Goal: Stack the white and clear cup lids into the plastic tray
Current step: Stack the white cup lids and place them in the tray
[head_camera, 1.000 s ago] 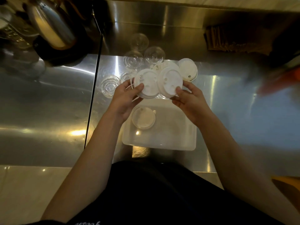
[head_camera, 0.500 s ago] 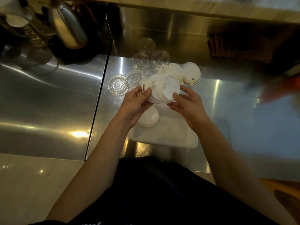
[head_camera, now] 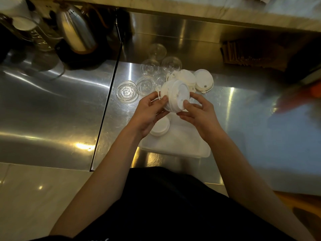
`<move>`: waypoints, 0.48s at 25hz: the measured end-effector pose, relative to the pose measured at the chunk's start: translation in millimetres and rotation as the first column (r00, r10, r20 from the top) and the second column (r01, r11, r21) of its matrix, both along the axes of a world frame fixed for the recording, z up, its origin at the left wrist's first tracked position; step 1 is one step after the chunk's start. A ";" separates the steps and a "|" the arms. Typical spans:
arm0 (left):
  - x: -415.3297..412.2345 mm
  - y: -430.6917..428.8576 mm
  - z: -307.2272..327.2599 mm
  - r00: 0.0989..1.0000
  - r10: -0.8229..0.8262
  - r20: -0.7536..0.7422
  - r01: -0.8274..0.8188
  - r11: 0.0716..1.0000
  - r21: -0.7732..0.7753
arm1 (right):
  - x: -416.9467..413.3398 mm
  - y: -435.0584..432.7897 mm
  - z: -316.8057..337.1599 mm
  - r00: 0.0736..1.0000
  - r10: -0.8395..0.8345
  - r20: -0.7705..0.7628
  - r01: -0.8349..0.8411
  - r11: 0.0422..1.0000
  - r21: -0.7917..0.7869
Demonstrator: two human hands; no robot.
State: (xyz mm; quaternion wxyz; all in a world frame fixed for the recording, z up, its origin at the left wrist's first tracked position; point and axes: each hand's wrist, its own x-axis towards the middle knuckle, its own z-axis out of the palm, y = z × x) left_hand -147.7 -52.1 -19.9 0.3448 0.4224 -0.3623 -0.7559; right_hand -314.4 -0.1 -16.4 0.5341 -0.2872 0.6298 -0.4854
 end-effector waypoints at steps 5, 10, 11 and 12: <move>-1.7 4.6 8.1 0.999 0.001 0.035 0.001 0.997 -0.075 | 2.4 0.4 1.4 0.998 0.005 -0.065 -0.005 1.000 0.002; -3.2 9.7 8.3 0.997 0.042 0.072 -0.035 0.994 -0.099 | 4.4 3.2 1.2 0.998 0.013 -0.062 -0.014 1.000 -0.023; -2.5 10.4 8.2 0.997 0.040 0.071 -0.032 0.994 -0.103 | 4.3 3.7 1.7 0.999 0.019 -0.049 -0.020 1.000 -0.024; -1.2 10.8 8.4 0.997 0.035 0.072 -0.027 0.993 -0.111 | 4.1 4.2 2.0 0.999 0.024 -0.031 -0.024 0.999 -0.020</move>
